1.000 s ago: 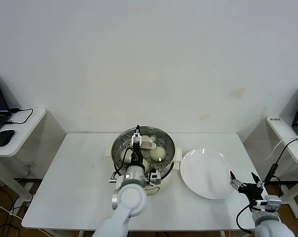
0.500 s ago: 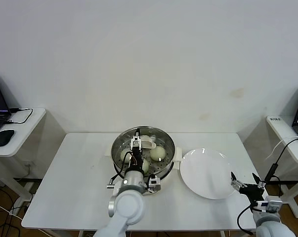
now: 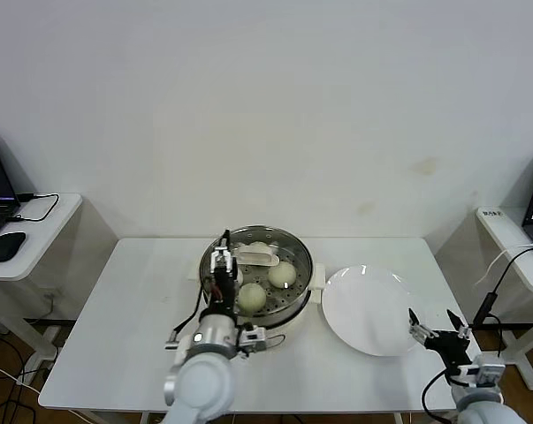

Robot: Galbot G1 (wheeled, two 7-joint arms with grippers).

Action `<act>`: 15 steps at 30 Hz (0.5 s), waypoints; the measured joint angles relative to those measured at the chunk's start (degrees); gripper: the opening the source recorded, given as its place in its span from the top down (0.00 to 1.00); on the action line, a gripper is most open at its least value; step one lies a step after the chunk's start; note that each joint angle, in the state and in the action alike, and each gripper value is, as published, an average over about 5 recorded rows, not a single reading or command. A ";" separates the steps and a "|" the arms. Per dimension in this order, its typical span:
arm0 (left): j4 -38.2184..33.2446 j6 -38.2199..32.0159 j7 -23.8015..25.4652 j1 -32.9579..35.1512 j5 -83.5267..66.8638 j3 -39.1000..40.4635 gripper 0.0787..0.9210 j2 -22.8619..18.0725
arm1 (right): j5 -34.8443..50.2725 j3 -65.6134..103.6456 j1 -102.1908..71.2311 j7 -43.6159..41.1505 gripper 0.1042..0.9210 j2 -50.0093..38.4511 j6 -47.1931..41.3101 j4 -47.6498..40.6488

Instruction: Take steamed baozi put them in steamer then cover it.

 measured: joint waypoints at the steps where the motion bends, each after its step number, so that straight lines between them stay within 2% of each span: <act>1: -0.66 -0.25 -0.60 0.57 -0.97 -0.94 0.12 0.41 | 0.03 -0.23 -0.28 -0.04 0.12 -0.19 0.25 0.32; 7: -4.19 -3.00 -4.62 4.91 -10.88 -9.23 0.12 1.55 | 0.03 -1.75 -1.74 -0.22 0.12 -1.01 1.70 1.89; 15: -5.02 -11.28 -10.68 13.92 -35.43 -22.36 0.12 1.08 | -0.61 -4.10 -3.70 -0.92 0.12 -0.48 3.99 3.19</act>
